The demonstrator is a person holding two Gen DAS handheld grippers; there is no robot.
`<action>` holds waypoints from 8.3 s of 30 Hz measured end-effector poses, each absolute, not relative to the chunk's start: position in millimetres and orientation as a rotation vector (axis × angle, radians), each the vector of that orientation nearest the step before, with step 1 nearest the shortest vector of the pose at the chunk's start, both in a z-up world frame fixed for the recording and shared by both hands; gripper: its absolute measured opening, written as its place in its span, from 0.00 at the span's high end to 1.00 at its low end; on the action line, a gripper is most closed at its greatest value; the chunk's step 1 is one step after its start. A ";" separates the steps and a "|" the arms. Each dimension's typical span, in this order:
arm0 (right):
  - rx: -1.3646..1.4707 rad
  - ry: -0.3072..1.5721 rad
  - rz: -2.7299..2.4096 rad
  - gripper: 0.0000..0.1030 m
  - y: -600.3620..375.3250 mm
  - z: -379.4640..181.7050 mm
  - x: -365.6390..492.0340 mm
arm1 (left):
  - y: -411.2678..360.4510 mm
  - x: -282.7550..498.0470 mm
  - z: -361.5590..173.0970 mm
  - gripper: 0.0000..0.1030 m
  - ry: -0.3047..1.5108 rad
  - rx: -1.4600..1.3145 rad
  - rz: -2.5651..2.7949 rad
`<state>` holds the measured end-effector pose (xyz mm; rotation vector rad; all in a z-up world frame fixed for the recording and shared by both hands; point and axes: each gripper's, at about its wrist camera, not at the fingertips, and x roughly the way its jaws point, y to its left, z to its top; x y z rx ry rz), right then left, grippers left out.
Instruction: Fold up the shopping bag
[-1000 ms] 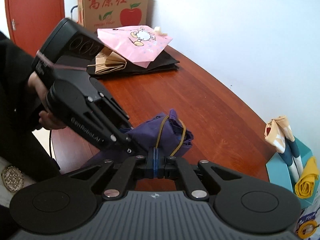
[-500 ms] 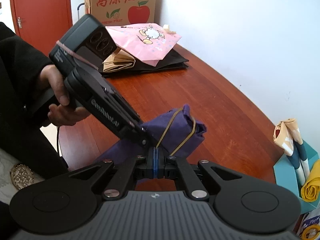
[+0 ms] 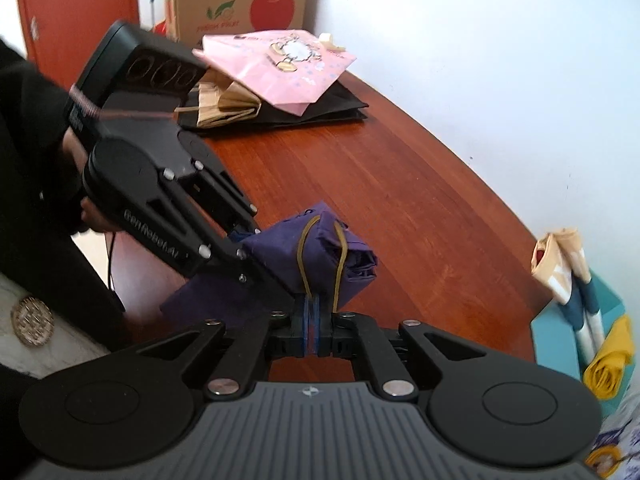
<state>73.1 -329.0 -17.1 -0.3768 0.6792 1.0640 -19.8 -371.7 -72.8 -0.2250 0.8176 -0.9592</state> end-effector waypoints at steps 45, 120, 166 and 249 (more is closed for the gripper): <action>-0.100 0.709 0.956 1.00 -355.1 14.6 101.6 | -409.4 -76.7 -67.4 0.87 0.335 0.234 -0.741; -0.034 0.690 0.823 0.87 -302.6 42.6 112.0 | -341.5 -41.3 -52.3 0.87 0.408 0.113 -0.829; 0.195 0.802 0.957 1.00 -284.5 14.7 135.7 | -384.0 -50.5 -72.9 0.87 0.491 0.088 -0.704; 0.134 0.922 1.127 0.71 -307.7 -7.2 139.5 | -297.5 7.7 -92.3 0.87 0.555 -0.174 -1.079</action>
